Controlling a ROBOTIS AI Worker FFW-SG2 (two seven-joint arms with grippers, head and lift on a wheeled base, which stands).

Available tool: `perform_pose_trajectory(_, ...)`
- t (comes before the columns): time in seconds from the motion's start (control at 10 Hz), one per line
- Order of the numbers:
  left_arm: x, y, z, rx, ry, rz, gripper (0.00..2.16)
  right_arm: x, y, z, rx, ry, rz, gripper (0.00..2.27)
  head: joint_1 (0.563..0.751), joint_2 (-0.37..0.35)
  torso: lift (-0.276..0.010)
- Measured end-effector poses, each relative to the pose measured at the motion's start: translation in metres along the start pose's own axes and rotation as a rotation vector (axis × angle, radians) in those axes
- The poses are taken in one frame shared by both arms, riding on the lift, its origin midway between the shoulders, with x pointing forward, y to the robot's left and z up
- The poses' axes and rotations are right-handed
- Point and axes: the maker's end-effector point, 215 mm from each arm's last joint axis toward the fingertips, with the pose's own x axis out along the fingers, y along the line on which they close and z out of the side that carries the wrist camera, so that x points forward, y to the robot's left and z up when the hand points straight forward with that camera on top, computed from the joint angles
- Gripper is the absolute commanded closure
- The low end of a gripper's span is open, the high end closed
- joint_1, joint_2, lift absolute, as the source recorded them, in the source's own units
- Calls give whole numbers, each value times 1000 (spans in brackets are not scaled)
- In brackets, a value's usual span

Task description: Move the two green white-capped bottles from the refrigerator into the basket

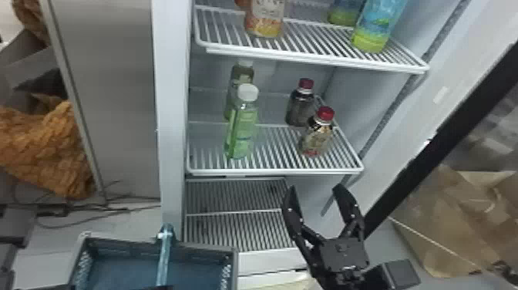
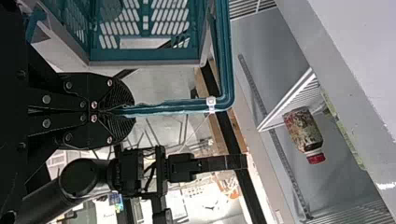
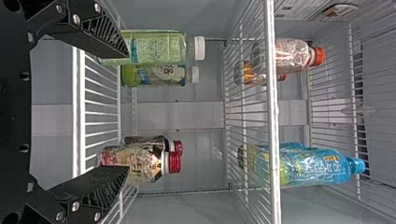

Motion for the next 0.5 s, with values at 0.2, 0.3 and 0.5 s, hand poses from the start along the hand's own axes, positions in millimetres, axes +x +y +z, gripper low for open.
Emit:
perform_pose_trajectory(0.2, 0, 0, 0, 0, -1, 0, 1207, 1, 1, 1, 1, -3, 2, 197, 695, -291, -263)
perform_pose_trajectory(0.3, 0, 0, 0, 0, -1, 1, 1207, 1, 2, 1, 1, -4, 3, 197, 695, -289, -263)
perform_pose_trajectory(0.5, -1, 0, 1, 0, -2, 0, 1199, 5, 5, 3, 4, -9, 11, 197, 695, -283, -263)
